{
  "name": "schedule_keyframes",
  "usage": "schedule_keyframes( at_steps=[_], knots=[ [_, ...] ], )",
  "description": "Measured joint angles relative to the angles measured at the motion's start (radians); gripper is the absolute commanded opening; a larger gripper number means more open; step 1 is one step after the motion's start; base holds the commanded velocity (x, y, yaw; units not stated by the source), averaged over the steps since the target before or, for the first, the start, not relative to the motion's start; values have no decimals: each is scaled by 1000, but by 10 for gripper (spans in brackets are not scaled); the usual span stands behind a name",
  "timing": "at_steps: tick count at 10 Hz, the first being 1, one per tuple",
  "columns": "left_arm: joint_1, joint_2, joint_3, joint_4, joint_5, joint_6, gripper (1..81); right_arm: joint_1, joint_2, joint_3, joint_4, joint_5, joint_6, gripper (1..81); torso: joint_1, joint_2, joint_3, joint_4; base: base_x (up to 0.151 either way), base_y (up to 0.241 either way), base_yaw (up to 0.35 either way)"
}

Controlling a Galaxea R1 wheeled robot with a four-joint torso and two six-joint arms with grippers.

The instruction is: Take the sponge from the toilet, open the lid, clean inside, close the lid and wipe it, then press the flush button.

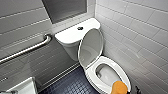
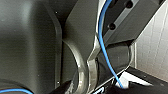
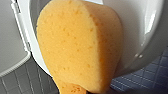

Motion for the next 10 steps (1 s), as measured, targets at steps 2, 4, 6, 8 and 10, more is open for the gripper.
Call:
schedule_keyframes(
  at_steps=[2, 4, 6, 8, 10],
  knots=[
    [0, 0, 0, 0, 0, 0, 811, -83, -44, 42, -12, 61, -7, 10, 0, 0, 0, 0, 0, 0, 0],
    [0, 0, 0, 0, 0, 4, 811, -168, -85, 60, -13, 121, -11, 10, 0, 0, 0, 0, 0, 0, 0],
    [0, -1, 0, 0, 0, 4, 811, -244, -127, 75, -12, 175, -13, 10, 0, 0, 0, 0, 0, 0, 0],
    [0, -14, 0, 0, -1, 4, 811, -333, -150, 68, -10, 191, -10, 10, 0, 0, 0, 0, 0, 0, 0],
    [-2, -52, 1, 0, -50, 3, 811, -453, -146, 10, -39, 184, -10, 10, 0, 0, 0, 0, 0, 0, 0]
  ],
)
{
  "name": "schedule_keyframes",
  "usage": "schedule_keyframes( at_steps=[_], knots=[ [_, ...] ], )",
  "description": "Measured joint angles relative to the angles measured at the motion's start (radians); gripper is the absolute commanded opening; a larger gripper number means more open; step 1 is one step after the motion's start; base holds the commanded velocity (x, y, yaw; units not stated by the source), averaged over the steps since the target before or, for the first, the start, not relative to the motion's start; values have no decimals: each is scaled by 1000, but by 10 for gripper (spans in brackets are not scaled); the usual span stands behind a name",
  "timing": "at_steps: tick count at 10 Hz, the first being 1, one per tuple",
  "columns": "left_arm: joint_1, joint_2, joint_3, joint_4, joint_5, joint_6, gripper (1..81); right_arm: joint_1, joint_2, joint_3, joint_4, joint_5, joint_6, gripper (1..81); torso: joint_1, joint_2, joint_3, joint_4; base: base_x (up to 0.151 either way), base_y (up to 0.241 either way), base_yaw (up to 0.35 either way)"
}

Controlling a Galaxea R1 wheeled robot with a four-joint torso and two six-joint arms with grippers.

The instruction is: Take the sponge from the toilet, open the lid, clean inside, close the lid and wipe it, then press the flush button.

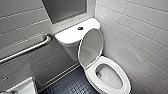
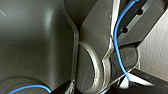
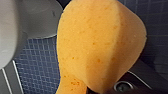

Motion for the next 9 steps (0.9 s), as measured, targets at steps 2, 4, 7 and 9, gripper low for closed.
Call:
schedule_keyframes(
  at_steps=[2, 4, 7, 9],
  knots=[
    [-18, -33, 6, -2, -25, -3, 811, -114, 42, -96, -111, -10, 0, 10, 0, 0, 0, 0, 0, 0, 0],
    [-26, -50, 26, -4, -32, -5, 811, -198, 143, -170, -262, -17, 0, 10, 0, 0, 0, 0, 0, 0, 0],
    [-40, -74, 29, -6, -37, -23, 811, -297, 241, -267, -390, -18, 0, 10, -5, 7, 1, 0, 0, 0, 0],
    [-51, -69, 35, -7, -44, -23, 811, -334, 310, -323, -444, -8, 0, 10, -40, 63, 1, 0, 0, 0, 0]
  ],
)
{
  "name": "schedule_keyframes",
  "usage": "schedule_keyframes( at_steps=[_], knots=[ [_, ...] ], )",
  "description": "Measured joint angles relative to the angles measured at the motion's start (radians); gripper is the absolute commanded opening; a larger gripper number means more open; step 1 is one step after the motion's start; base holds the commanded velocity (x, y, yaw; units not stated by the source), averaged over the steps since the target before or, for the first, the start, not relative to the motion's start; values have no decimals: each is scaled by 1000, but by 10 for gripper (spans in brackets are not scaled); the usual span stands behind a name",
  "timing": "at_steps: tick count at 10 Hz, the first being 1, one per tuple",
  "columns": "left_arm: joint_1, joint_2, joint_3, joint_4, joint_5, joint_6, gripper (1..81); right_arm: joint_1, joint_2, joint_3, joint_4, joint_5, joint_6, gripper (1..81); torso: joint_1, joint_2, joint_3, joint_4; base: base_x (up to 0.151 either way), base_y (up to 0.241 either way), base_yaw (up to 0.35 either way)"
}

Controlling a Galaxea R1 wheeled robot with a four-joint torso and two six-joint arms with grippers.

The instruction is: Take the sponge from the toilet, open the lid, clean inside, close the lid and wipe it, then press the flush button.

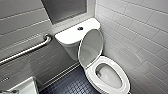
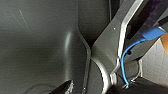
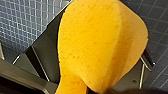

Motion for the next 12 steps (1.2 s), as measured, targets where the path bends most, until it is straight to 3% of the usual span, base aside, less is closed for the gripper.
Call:
schedule_keyframes(
  at_steps=[3, 9, 12],
  knots=[
    [2, 0, 3, 0, 1, 0, 811, -10, 45, -60, -8, 3, 1, 10, -61, 100, 13, -1, 0, 0, 0],
    [5, -1, 2, -1, 4, 0, 811, -23, 91, -108, -11, 4, 0, 10, -188, 293, 202, -38, 0, 0, 0],
    [-18, 5, -39, -84, 14, -6, 811, -29, 129, -185, -13, -30, 5, 10, -199, 307, 217, -39, 0, 0, 0]
  ],
)
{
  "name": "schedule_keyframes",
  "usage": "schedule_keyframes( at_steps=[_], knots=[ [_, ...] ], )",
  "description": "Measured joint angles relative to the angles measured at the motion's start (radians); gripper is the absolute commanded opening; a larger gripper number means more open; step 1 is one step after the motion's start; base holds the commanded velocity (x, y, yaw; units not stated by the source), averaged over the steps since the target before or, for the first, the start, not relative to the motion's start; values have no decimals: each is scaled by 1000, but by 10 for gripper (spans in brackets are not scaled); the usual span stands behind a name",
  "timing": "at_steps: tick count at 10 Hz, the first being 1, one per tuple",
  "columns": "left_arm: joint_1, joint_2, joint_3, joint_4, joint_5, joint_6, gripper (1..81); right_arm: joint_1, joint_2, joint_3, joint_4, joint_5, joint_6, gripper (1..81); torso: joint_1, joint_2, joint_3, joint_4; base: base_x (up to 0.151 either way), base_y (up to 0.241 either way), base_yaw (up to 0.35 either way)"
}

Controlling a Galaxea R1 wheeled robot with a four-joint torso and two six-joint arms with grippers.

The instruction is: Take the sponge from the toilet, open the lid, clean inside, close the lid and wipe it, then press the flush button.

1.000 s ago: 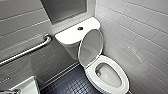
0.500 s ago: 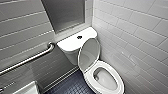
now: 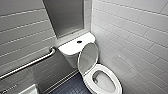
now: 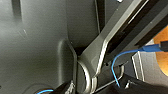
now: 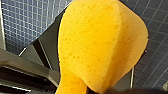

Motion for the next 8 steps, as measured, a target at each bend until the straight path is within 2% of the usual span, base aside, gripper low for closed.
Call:
schedule_keyframes(
  at_steps=[3, 5, 8],
  knots=[
    [-25, 32, -104, -104, -2, 0, 811, 0, 59, -130, -1, -103, 3, 10, 0, -1, 0, 0, 0, 0, 0],
    [-85, 47, -135, -172, -2, 0, 811, 3, 111, -227, -5, -167, 2, 10, 0, -1, 0, 0, 0, 0, 0],
    [-167, 47, -147, -241, 1, -2, 811, -20, 162, -254, -82, -198, -1, 10, 0, -1, 0, 0, 0, 0, 0]
  ],
)
